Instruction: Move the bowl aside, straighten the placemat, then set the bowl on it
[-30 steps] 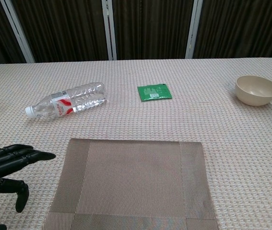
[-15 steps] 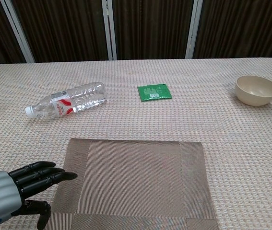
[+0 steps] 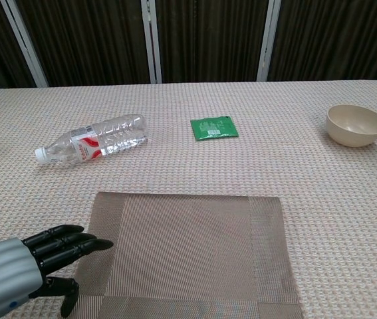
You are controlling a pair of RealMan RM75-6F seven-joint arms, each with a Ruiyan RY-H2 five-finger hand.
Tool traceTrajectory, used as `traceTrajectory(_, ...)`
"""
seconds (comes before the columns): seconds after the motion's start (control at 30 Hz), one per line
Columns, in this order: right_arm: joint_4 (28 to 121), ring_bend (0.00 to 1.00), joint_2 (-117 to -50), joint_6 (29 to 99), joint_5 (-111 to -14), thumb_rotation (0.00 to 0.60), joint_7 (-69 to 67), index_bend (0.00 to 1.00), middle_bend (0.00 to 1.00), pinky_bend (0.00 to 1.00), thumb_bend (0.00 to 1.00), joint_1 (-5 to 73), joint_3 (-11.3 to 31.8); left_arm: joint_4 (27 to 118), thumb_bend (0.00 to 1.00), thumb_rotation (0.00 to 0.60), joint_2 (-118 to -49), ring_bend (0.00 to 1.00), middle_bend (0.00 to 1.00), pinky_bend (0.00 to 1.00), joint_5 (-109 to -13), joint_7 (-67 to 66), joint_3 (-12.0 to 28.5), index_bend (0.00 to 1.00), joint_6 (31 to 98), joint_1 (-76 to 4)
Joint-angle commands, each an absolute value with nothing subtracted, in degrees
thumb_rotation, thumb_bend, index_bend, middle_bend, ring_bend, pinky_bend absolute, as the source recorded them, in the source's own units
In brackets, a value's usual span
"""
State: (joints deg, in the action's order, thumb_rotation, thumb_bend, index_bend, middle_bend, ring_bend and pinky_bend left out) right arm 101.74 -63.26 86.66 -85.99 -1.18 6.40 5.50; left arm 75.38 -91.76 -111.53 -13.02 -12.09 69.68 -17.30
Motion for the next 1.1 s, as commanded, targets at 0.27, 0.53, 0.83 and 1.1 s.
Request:
traceTrajectory(0.27,101.8,0.0,-63.2,87.1,-86.3,0.6,-1.1,0.0,0.0,0.0,0.0,6.2,5.6,75.5,0.37,0.6,-92.6,0.0,0.0,0.0,-110.8,-13.7,-12.5,0.48,68.9,-17.8)
traceTrajectory(0.53,101.8,0.0,-63.3,87.1,-86.5,0.6,-1.1,0.0,0.0,0.0,0.0,6.1,5.7,75.3,0.4,0.6,-93.3,0.0,0.0,0.0,-110.2,-14.1,-12.9,0.49,68.6,-18.2)
traceTrajectory(0.83,101.8,0.0,-63.1,87.1,-86.5,0.6,-1.3,0.0,0.0,0.0,0.0,6.0,5.8,75.4,0.41,0.6,-93.6,0.0,0.0,0.0,-109.4,-14.5,-13.0,0.51,68.4,-18.5)
traceTrajectory(1.1,101.8,0.0,-63.1,87.2,-86.6,0.6,-1.4,0.0,0.0,0.0,0.0,6.0,5.8,75.1,0.46,0.6,-94.2,0.0,0.0,0.0,-108.6,-14.6,-13.1,0.52,68.2,-18.5)
